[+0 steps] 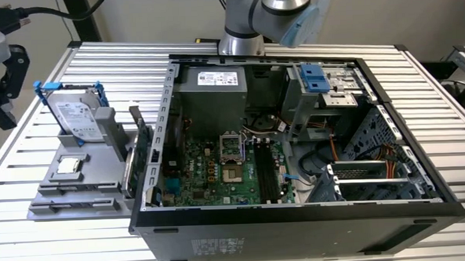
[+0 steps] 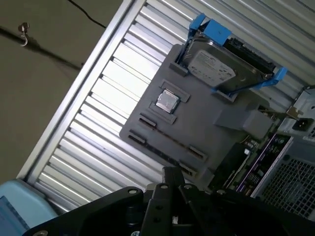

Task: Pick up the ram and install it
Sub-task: 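Pick up the ram and move it above insertion slot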

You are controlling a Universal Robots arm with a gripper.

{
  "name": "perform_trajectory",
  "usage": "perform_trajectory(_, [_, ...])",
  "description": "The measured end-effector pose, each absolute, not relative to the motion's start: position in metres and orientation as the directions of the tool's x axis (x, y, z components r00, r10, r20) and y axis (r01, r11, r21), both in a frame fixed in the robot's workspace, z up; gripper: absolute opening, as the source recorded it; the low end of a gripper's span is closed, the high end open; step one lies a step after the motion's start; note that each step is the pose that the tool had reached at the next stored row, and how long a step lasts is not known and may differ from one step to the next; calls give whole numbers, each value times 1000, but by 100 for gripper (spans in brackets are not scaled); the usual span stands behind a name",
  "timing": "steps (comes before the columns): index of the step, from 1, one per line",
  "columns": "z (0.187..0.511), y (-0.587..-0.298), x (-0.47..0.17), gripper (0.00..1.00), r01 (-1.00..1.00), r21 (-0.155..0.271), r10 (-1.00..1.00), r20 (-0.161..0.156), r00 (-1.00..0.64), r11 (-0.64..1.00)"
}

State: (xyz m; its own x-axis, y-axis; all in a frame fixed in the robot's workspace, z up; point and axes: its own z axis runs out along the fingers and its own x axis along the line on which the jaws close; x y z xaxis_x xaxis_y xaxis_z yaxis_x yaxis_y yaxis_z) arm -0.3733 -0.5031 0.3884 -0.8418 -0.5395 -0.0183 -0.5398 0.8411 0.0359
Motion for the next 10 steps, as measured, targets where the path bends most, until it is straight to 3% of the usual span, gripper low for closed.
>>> perform_trajectory(10, [388,-503,-373,0,-682,31,-682,-23,-731,730])
